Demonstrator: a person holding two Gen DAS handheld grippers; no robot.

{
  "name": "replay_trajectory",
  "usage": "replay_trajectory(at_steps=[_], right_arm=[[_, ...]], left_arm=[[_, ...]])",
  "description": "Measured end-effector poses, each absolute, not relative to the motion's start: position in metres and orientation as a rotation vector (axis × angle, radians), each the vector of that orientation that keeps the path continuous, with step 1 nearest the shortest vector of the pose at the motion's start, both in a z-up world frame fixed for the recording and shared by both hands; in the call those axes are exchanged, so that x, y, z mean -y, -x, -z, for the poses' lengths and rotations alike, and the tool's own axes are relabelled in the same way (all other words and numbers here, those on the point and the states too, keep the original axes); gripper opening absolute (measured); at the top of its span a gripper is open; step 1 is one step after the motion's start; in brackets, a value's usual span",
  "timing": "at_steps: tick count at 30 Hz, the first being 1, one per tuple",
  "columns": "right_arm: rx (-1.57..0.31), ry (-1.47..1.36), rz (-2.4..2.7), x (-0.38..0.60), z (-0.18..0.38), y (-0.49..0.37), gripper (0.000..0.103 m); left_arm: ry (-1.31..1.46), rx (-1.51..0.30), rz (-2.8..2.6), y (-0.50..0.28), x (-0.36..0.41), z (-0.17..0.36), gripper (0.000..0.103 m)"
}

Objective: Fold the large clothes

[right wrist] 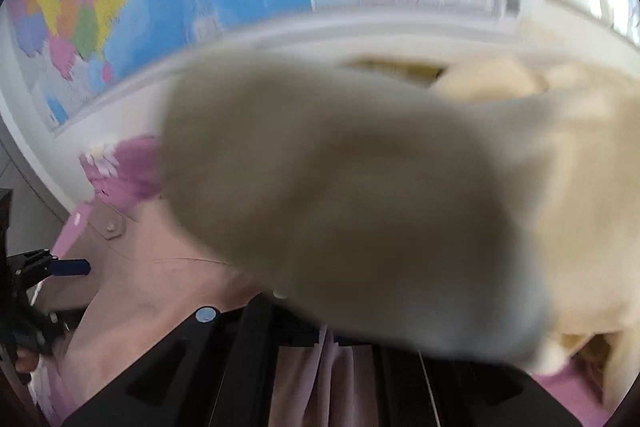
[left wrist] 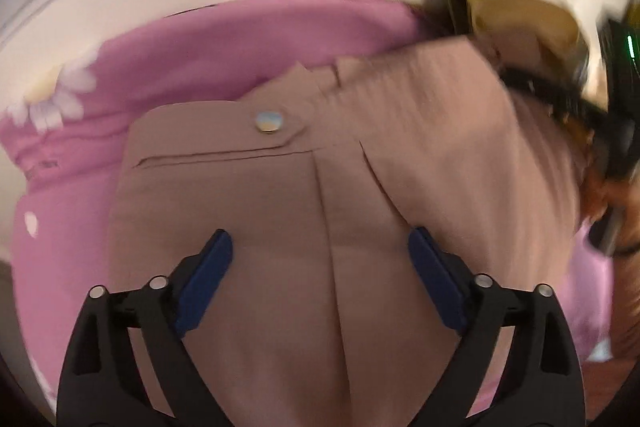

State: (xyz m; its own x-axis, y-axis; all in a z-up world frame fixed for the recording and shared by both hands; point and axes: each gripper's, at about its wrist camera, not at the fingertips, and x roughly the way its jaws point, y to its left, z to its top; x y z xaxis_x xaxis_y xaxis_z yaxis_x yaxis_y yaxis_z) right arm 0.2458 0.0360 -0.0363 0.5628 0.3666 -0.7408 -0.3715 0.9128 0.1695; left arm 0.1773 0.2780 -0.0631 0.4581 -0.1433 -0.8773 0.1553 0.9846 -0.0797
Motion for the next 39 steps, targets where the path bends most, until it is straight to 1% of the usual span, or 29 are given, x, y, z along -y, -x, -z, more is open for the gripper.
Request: replay_trajectory(at_steps=[1, 2, 3, 4, 5, 8, 11, 13, 14, 15, 16, 18, 19, 20, 22, 24, 26, 27, 28, 29, 31, 34, 36, 37, 39], right_arm=[[-0.912, 0.032, -0.439, -0.042, 0.043, -0.250, 0.006], [-0.942, 0.043, -0.442, -0.044, 0.048, -0.253, 0.009], [-0.957, 0.058, -0.450, -0.043, 0.050, -0.252, 0.011], [-0.954, 0.066, -0.460, -0.042, 0.048, -0.249, 0.016], [-0.954, 0.072, -0.471, -0.039, 0.045, -0.245, 0.027], [-0.877, 0.082, -0.500, -0.028, 0.022, -0.221, 0.038], [-0.826, 0.122, -0.596, -0.036, 0.009, -0.200, 0.038], [-0.827, 0.181, -0.630, -0.054, 0.011, -0.200, 0.038], [-0.843, 0.209, -0.625, -0.065, 0.017, -0.206, 0.032], [-0.871, 0.218, -0.634, -0.069, 0.023, -0.215, 0.029], [-0.895, 0.224, -0.641, -0.076, 0.028, -0.221, 0.023], [-0.913, 0.258, -0.589, -0.091, 0.042, -0.238, 0.019], [-0.928, 0.255, -0.550, -0.084, 0.047, -0.248, 0.007], [-0.941, 0.248, -0.514, -0.085, 0.051, -0.257, 0.000], [-0.970, 0.197, -0.480, -0.083, 0.055, -0.272, 0.000], [-0.956, 0.243, -0.476, -0.086, 0.050, -0.267, 0.002], [-0.902, 0.237, -0.490, -0.085, 0.036, -0.252, 0.021], [-0.871, 0.215, -0.529, -0.081, 0.025, -0.240, 0.024], [-0.849, 0.206, -0.561, -0.078, 0.019, -0.229, 0.025], [-0.817, 0.208, -0.606, -0.074, 0.010, -0.216, 0.028], [-0.789, 0.250, -0.684, -0.081, 0.003, -0.197, 0.030], [-0.862, 0.272, -0.741, -0.107, 0.019, -0.205, 0.030], [-0.926, 0.302, -0.687, -0.115, 0.040, -0.228, 0.023], [-0.954, 0.297, -0.666, -0.114, 0.046, -0.236, 0.015], [-1.056, 0.182, -0.671, -0.109, 0.062, -0.257, 0.015]], left_arm=[[-0.033, -1.085, 0.177, -0.178, -0.274, 0.068, 0.055], [-0.027, -1.103, 0.156, -0.180, -0.275, 0.074, 0.037], [-0.009, -1.113, 0.141, -0.182, -0.278, 0.077, 0.030], [0.027, -1.114, 0.128, -0.185, -0.286, 0.079, 0.023], [0.071, -1.110, 0.117, -0.186, -0.295, 0.080, 0.023], [0.146, -1.101, 0.115, -0.186, -0.312, 0.079, 0.022], [0.142, -1.092, 0.103, -0.185, -0.315, 0.080, 0.023], [0.145, -1.089, 0.086, -0.190, -0.315, 0.080, 0.023], [0.155, -1.088, 0.076, -0.192, -0.316, 0.080, 0.024], [0.163, -1.086, 0.069, -0.194, -0.314, 0.079, 0.025], [0.169, -1.082, 0.061, -0.196, -0.314, 0.074, 0.026], [0.178, -1.068, 0.036, -0.193, -0.318, 0.070, 0.028], [0.185, -1.051, 0.024, -0.188, -0.321, 0.066, 0.035], [0.190, -1.039, 0.014, -0.187, -0.325, 0.063, 0.041], [0.200, -0.981, -0.016, -0.172, -0.334, 0.050, 0.049], [0.222, -0.930, -0.021, -0.153, -0.344, 0.037, 0.051], [0.243, -0.897, -0.037, -0.131, -0.355, 0.028, 0.054], [0.255, -0.880, -0.034, -0.120, -0.360, 0.025, 0.055], [0.267, -0.863, -0.031, -0.108, -0.364, 0.023, 0.060], [0.271, -0.858, -0.039, -0.098, -0.368, 0.021, 0.062], [0.259, -0.861, -0.034, -0.090, -0.360, 0.027, 0.063], [0.206, -0.900, -0.061, -0.093, -0.353, 0.045, 0.063], [0.220, -0.932, -0.086, -0.099, -0.357, 0.057, 0.061], [0.223, -0.947, -0.114, -0.103, -0.361, 0.064, 0.059], [0.256, -0.967, -0.133, -0.107, -0.369, 0.073, 0.060]])
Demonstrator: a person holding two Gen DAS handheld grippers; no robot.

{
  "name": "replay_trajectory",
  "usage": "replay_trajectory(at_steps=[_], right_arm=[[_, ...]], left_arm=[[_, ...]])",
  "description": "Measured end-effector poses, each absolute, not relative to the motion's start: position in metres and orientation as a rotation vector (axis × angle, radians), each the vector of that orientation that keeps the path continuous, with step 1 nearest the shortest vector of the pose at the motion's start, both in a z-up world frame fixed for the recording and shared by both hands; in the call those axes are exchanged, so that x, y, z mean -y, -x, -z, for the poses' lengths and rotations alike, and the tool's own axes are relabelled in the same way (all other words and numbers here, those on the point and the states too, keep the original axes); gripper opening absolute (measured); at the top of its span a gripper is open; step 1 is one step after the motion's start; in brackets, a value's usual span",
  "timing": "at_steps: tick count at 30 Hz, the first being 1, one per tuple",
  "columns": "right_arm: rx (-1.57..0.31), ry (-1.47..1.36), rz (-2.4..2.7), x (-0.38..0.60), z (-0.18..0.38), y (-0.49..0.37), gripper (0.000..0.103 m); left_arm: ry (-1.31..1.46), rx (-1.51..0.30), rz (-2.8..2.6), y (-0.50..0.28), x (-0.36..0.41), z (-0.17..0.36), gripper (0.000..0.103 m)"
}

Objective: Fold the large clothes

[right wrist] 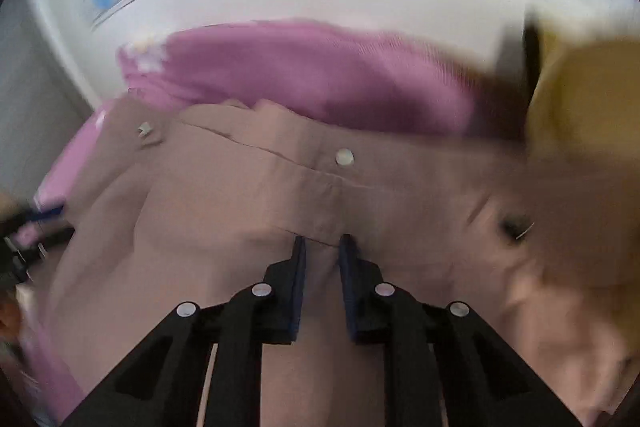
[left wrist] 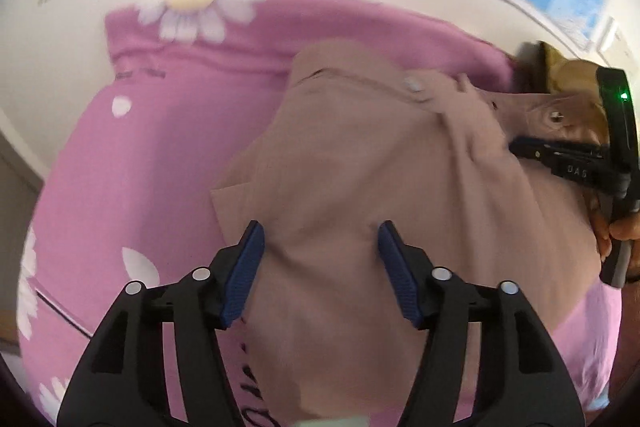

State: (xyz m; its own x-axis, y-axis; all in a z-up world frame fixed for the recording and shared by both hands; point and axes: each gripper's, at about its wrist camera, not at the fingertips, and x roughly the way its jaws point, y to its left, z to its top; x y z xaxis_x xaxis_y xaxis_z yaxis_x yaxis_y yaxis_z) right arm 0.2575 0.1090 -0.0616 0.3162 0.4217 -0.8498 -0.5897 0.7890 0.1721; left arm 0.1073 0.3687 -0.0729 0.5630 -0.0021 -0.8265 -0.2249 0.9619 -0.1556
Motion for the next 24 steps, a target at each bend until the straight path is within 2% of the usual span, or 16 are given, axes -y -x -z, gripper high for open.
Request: replay_trajectory(at_steps=[1, 3, 4, 5, 6, 7, 11, 14, 21, 22, 24], right_arm=[[-1.066, 0.137, -0.671, -0.105, 0.059, -0.260, 0.015], [-1.047, 0.143, -0.672, -0.105, 0.052, -0.251, 0.022], [-1.008, 0.144, -0.681, -0.093, 0.039, -0.239, 0.036], [-0.965, 0.126, -0.699, -0.076, 0.027, -0.226, 0.054], [-0.939, 0.117, -0.705, -0.067, 0.020, -0.217, 0.062], [-0.908, 0.099, -0.714, -0.048, 0.009, -0.205, 0.065], [-0.916, -0.074, -0.755, 0.036, 0.001, -0.170, 0.070], [-1.015, -0.250, -0.748, 0.084, 0.030, -0.154, 0.070], [-1.156, -0.497, -0.719, 0.107, 0.097, -0.128, 0.070], [-1.163, -0.505, -0.712, 0.110, 0.100, -0.124, 0.071], [-1.138, -0.501, -0.719, 0.108, 0.101, -0.124, 0.072]], left_arm=[[0.277, -0.969, -0.156, -0.108, -0.375, 0.075, 0.059], [0.324, -0.961, -0.181, -0.102, -0.383, 0.073, 0.058], [0.355, -0.939, -0.163, -0.094, -0.386, 0.069, 0.059], [0.370, -0.921, -0.165, -0.084, -0.389, 0.064, 0.060], [0.371, -0.909, -0.173, -0.073, -0.391, 0.060, 0.061], [0.374, -0.898, -0.172, -0.064, -0.391, 0.057, 0.063], [0.448, -0.863, -0.113, -0.016, -0.391, 0.050, 0.064], [0.485, -0.887, -0.047, 0.011, -0.376, 0.058, 0.064], [0.589, -0.990, 0.131, 0.020, -0.336, 0.095, 0.065], [0.579, -0.969, 0.130, 0.019, -0.332, 0.094, 0.069], [0.609, -0.974, 0.174, 0.015, -0.328, 0.095, 0.069]])
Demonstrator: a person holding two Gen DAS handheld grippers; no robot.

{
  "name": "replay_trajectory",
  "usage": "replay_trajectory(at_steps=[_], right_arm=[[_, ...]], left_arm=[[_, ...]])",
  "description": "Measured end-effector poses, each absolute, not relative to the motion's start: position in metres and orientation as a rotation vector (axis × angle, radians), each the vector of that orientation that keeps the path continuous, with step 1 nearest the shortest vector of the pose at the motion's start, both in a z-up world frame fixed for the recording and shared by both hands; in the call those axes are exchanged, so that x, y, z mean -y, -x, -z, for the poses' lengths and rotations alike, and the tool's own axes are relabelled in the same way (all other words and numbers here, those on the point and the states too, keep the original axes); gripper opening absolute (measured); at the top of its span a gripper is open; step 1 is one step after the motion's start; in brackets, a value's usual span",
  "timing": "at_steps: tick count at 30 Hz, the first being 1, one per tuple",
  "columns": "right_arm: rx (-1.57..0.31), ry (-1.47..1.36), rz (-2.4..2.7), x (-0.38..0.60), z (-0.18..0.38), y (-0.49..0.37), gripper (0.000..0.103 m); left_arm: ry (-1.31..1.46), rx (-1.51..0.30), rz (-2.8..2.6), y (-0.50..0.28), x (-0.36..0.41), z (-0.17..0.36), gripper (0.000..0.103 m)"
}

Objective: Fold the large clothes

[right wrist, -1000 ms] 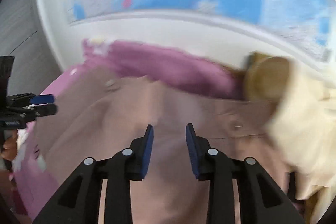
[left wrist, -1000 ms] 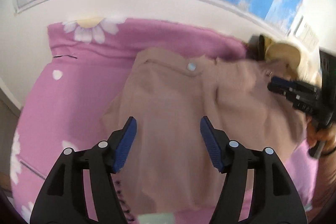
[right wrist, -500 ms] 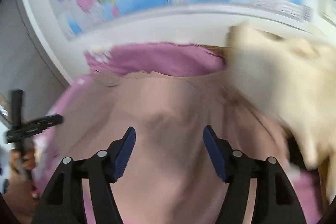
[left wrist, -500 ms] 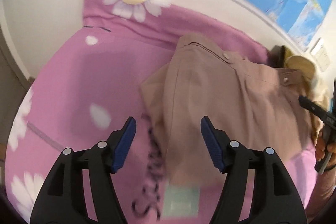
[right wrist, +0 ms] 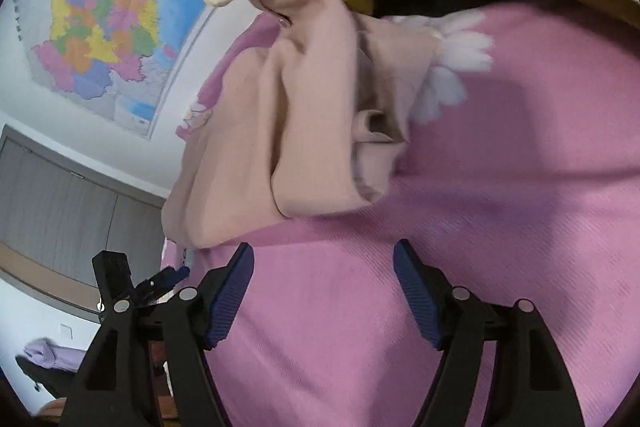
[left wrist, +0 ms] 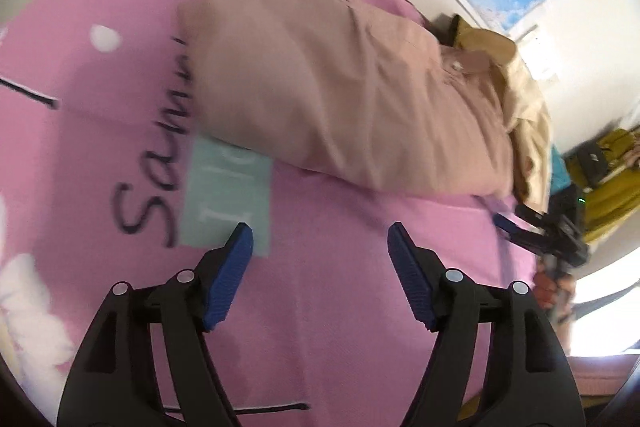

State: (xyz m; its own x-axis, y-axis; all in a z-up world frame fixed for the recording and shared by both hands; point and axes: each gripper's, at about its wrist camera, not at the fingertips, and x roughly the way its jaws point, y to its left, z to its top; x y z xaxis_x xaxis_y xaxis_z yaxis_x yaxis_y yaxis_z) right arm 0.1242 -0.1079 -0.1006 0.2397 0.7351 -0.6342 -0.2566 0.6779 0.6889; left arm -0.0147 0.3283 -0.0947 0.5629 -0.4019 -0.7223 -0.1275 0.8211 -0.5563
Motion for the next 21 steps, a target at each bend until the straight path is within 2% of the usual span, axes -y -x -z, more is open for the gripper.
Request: replay_trajectory(at_steps=[6, 9, 15, 21], right_arm=[[-1.122, -0.531, -0.725, 0.092, 0.101, -0.138, 0.072], [-1.104, -0.556, -0.725, 0.077, 0.101, -0.144, 0.076], [-1.047, -0.580, -0.681, 0.057, 0.099, -0.154, 0.082], [-0.975, -0.555, -0.621, 0.032, 0.098, -0.165, 0.087]], left_arm=[[0.689, -0.957, 0.223, -0.008, -0.323, 0.097, 0.072], [0.750, -0.937, 0.225, -0.023, -0.329, 0.098, 0.076], [0.852, -0.868, 0.163, -0.052, -0.343, 0.104, 0.075], [0.884, -0.855, 0.119, -0.074, -0.343, 0.103, 0.078]])
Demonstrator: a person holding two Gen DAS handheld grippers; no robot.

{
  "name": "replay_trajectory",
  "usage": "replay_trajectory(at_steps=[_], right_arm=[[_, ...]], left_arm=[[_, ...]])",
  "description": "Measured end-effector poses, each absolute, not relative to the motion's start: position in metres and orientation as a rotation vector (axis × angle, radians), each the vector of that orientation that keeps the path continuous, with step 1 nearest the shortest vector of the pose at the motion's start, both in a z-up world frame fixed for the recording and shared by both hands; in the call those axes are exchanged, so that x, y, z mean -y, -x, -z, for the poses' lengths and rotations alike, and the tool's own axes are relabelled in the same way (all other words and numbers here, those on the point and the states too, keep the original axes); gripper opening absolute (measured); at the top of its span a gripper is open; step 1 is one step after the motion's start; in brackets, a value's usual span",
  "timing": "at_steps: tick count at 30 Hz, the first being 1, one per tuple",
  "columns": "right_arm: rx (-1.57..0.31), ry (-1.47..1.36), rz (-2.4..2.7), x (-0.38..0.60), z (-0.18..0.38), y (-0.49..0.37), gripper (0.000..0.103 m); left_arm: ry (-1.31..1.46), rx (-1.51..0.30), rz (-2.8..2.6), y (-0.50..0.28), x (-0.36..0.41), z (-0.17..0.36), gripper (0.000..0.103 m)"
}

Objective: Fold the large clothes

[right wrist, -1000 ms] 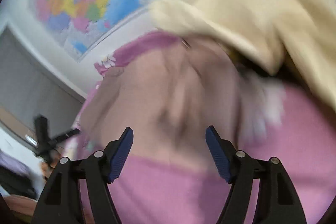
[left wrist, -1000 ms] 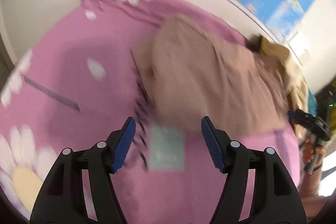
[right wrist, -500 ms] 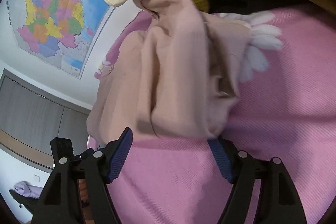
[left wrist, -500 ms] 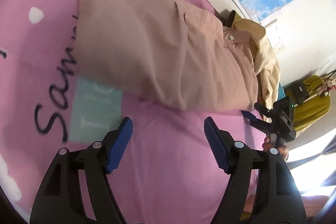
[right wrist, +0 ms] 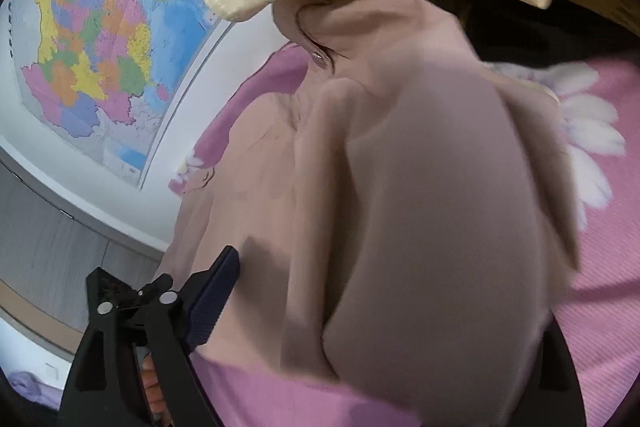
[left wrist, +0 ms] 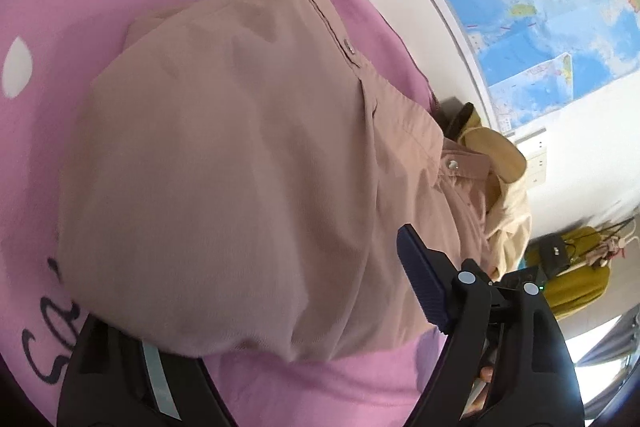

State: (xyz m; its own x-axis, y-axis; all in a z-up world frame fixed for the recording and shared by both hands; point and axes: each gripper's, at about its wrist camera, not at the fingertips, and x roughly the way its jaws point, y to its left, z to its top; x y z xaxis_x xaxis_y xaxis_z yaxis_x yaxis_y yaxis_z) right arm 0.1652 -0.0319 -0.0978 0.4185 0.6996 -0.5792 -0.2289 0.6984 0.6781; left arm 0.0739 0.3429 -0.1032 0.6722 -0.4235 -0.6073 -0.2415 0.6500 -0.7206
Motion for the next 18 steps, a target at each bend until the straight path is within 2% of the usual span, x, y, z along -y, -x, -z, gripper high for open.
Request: replay_trajectory(at_steps=[4, 5, 6, 7, 8, 9, 10, 18], right_arm=[[-0.956, -0.566, -0.598, 0.023, 0.098, -0.174, 0.087], [-0.957, -0.567, -0.597, 0.022, 0.098, -0.176, 0.082], [-0.958, -0.589, -0.601, 0.023, 0.100, -0.180, 0.076], [-0.976, -0.611, -0.598, 0.025, 0.104, -0.185, 0.059], [-0.991, -0.620, -0.596, 0.026, 0.108, -0.187, 0.044], [-1.001, -0.636, -0.610, 0.028, 0.111, -0.191, 0.042], [-1.000, -0.649, -0.621, 0.030, 0.112, -0.192, 0.040], [-0.994, -0.673, -0.641, 0.035, 0.114, -0.192, 0.042]], left_arm=[[0.882, -0.846, 0.094, -0.079, -0.342, 0.103, 0.078], [0.879, -0.848, 0.086, -0.080, -0.342, 0.103, 0.077], [0.874, -0.850, 0.076, -0.081, -0.343, 0.103, 0.075], [0.860, -0.854, 0.063, -0.083, -0.342, 0.102, 0.069], [0.837, -0.864, 0.042, -0.085, -0.342, 0.102, 0.056], [0.823, -0.871, 0.036, -0.086, -0.343, 0.103, 0.051], [0.820, -0.877, 0.037, -0.088, -0.344, 0.105, 0.048], [0.754, -0.880, -0.001, -0.089, -0.338, 0.103, 0.048]])
